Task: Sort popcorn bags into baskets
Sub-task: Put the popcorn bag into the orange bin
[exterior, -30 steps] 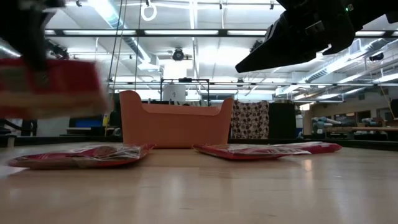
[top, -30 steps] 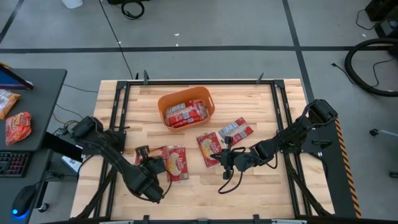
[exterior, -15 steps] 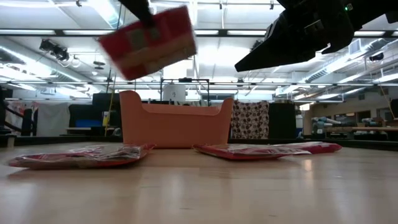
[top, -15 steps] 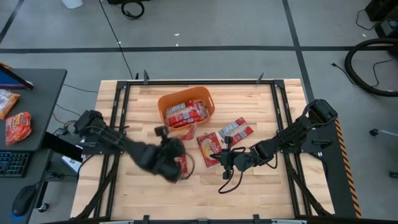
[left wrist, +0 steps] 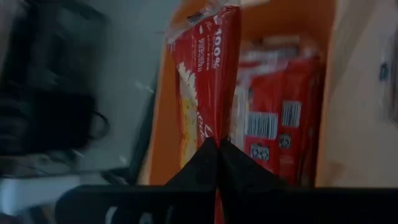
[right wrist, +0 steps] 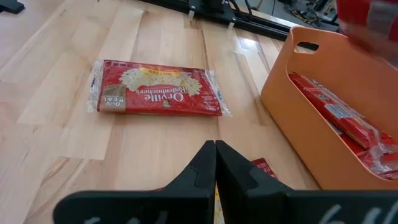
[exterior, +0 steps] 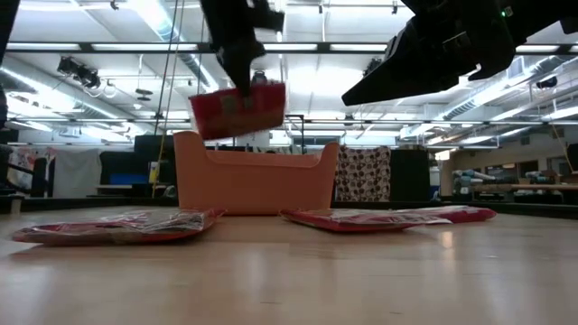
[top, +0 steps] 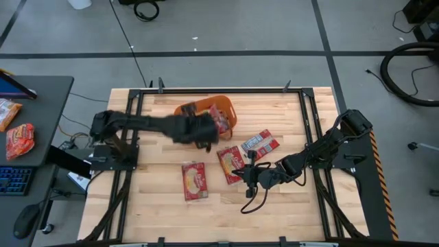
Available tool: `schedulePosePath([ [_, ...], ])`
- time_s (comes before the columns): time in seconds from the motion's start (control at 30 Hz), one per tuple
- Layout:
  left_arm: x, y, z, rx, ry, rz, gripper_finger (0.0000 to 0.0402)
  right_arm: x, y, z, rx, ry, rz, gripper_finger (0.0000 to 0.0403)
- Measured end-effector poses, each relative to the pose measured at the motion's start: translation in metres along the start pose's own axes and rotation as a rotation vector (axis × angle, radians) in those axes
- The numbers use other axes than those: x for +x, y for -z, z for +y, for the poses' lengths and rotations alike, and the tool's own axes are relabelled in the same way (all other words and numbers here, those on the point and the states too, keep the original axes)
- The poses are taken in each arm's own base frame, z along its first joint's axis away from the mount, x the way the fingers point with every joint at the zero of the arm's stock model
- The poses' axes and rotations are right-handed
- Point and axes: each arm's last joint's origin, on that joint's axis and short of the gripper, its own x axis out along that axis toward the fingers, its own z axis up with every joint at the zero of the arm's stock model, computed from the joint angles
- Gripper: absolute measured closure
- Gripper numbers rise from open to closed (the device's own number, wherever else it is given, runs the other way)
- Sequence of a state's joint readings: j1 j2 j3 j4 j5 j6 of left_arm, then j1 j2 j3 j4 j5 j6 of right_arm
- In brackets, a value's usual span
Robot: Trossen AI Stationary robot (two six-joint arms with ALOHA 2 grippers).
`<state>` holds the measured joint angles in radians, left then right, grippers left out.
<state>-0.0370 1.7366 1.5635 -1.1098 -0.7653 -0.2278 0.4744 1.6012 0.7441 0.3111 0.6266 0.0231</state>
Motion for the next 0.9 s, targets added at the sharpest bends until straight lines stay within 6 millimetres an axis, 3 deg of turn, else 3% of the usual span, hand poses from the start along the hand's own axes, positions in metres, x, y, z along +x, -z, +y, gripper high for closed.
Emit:
schedulePosePath([
  [0.17,0.039,-0.004,0.021,-0.021,0.086,0.112,0.0358,0.0,0.0,0.0,-0.003,0.0,0.004,0.0392],
  [0.3,0.049,-0.004,0.022,0.027,0.14,0.141,0.0306,0.0,0.002,0.001,-0.009,-0.002,0.015,0.0392],
  [0.5,0.027,-0.003,-0.006,0.163,0.359,0.104,0.0249,0.0,0.003,0.0,-0.015,-0.001,0.023,0.0392],
  [0.63,0.001,0.001,-0.04,0.284,0.577,0.061,0.0247,0.0,0.003,0.0,-0.012,-0.001,0.022,0.0392],
  [0.9,-0.035,0.022,-0.103,0.453,0.637,0.047,0.025,0.0,0.002,0.0,-0.004,-0.001,0.014,0.0392],
])
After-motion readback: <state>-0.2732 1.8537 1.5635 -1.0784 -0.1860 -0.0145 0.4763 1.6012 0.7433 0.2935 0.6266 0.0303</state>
